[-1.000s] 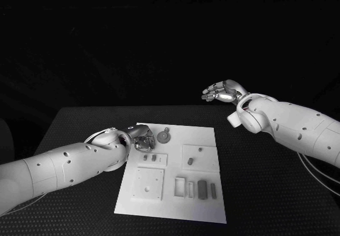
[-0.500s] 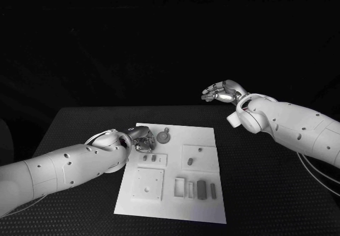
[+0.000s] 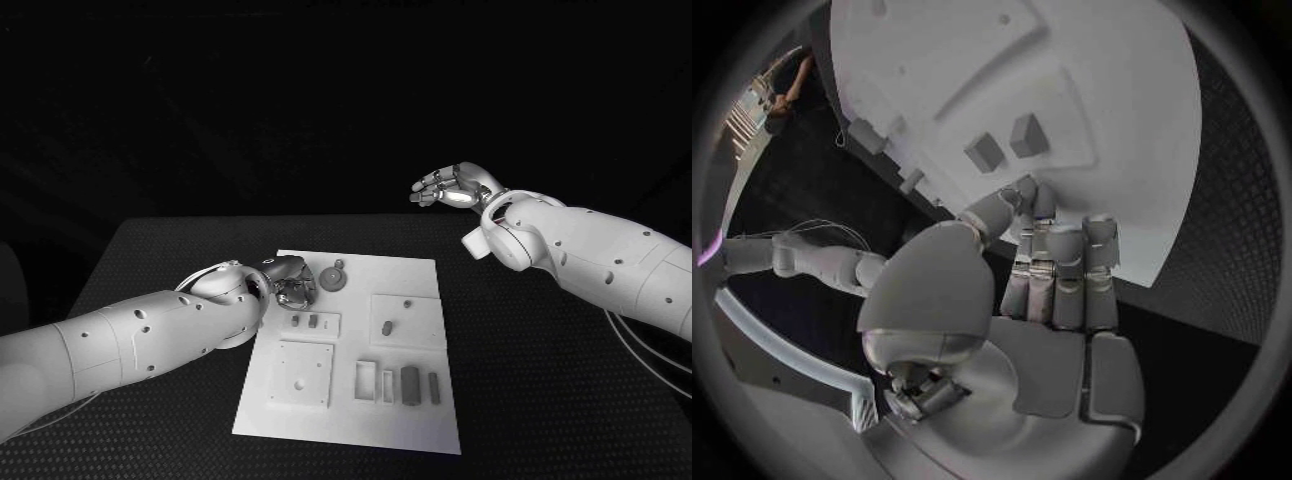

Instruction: Assemble the parts on the task board

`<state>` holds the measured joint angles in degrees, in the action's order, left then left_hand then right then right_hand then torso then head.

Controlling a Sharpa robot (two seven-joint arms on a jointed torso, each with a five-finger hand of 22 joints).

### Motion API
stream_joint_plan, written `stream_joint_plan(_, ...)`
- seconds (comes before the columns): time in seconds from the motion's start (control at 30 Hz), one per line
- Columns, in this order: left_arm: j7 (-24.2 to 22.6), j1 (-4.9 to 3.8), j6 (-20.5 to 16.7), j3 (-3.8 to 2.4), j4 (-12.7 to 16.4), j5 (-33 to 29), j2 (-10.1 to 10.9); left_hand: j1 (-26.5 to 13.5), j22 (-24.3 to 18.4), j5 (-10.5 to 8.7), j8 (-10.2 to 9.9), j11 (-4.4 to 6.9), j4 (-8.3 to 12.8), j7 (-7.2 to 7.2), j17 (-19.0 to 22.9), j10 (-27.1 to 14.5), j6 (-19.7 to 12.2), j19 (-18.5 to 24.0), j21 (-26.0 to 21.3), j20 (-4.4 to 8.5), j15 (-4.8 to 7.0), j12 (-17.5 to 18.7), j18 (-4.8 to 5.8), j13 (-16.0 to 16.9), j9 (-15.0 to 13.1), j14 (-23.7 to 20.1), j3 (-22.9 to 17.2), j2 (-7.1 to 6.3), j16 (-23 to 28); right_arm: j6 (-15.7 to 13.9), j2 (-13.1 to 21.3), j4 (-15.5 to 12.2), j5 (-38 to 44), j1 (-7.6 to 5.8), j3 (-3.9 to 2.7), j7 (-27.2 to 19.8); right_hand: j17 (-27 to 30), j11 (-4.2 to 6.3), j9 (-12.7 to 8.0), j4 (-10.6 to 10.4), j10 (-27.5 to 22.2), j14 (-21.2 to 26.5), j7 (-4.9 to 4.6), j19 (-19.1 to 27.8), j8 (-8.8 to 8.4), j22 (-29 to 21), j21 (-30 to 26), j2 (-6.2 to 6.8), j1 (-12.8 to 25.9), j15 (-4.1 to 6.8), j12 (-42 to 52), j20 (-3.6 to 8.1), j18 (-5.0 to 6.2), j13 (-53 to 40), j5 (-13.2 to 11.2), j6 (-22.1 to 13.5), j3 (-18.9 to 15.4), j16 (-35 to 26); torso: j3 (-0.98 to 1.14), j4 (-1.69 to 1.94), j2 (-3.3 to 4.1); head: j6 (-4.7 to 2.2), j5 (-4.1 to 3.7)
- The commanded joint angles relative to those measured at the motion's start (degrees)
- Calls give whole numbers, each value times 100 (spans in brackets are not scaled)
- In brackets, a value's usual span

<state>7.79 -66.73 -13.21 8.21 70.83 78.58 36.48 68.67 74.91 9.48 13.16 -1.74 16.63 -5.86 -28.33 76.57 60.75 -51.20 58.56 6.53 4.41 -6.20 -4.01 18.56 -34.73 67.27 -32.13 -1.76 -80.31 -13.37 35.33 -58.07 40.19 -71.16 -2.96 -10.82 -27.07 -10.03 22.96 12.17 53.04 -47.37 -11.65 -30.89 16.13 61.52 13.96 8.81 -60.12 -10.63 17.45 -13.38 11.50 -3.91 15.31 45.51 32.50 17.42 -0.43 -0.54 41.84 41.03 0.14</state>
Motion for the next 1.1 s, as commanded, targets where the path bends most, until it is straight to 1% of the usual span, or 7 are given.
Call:
stream_joint_plan(0.03,58,50,415,103,-6,129,-28,0,104,-4,-5,5,-1,-31,12,29,8,33,33,354,30,21,-68,10,17,-53,-11,15,2,76,-5,-1,-6,3,-3,-41,6,1,-7,-8,22,54,-4,12,27,6,-34,-27,18,5,-20,-10,-34,-1,16,-27,-5,-11,-2,-3,2,6,4)
stream_joint_plan(0.13,34,50,389,120,-7,129,-36,0,105,-6,-5,5,-2,-31,15,29,8,42,30,352,29,23,-66,12,18,-61,-10,13,5,78,-6,-1,-6,4,-3,-41,6,2,-7,-8,22,55,-4,12,27,6,-35,-27,18,5,-21,-10,-34,-1,16,-27,-5,-11,-3,-2,2,11,-2)
stream_joint_plan(0.4,-24,50,142,121,-19,-21,-9,5,104,-5,-29,3,-2,-48,20,29,-36,58,29,352,28,31,-61,18,33,-71,-11,3,5,68,-5,-1,-6,6,-3,-47,7,2,-8,-8,23,55,-4,11,28,8,-38,-27,18,5,-22,-10,-33,-1,16,-27,-5,-11,-3,1,-1,8,-5)
stream_joint_plan(0.47,-32,50,91,121,-15,-25,1,37,101,-4,-174,-3,-3,-81,28,11,-298,64,31,352,21,50,-58,21,108,-80,-24,-39,8,66,-4,2,-6,8,-3,-47,7,2,-8,-8,23,55,-4,11,28,9,-38,-27,18,6,-22,-10,-33,-1,16,-27,-5,-11,-4,-2,2,6,-11)
stream_joint_plan(0.63,-15,50,55,121,-29,-39,15,94,95,-12,-322,-17,0,-29,47,-22,-593,71,32,344,8,83,-51,31,210,-93,-26,-128,16,67,0,7,-6,11,-2,-43,8,2,-9,-8,23,55,-4,11,28,10,-39,-25,18,5,-23,-10,-33,-1,16,-28,-6,-10,-7,0,1,6,-13)
stream_joint_plan(0.9,13,51,62,120,-46,-39,45,169,92,-17,-382,-29,5,-2,63,-54,-747,83,25,335,-3,112,-51,41,268,-107,-22,-200,23,69,0,8,-6,14,-2,-43,9,1,-10,-7,24,56,-5,11,28,11,-42,-24,18,5,-24,-10,-33,-1,16,-29,-7,-10,-6,2,2,10,-14)
stream_joint_plan(1.1,26,51,25,120,-56,-39,64,187,88,-17,-403,-12,1,41,67,-7,-819,68,29,339,13,91,-51,67,296,-89,-7,-213,9,68,3,13,-6,18,-2,-41,9,1,-11,-6,24,57,-5,11,28,13,-44,-23,18,5,-25,-11,-33,-1,16,-30,-7,-10,-8,0,2,16,-20)
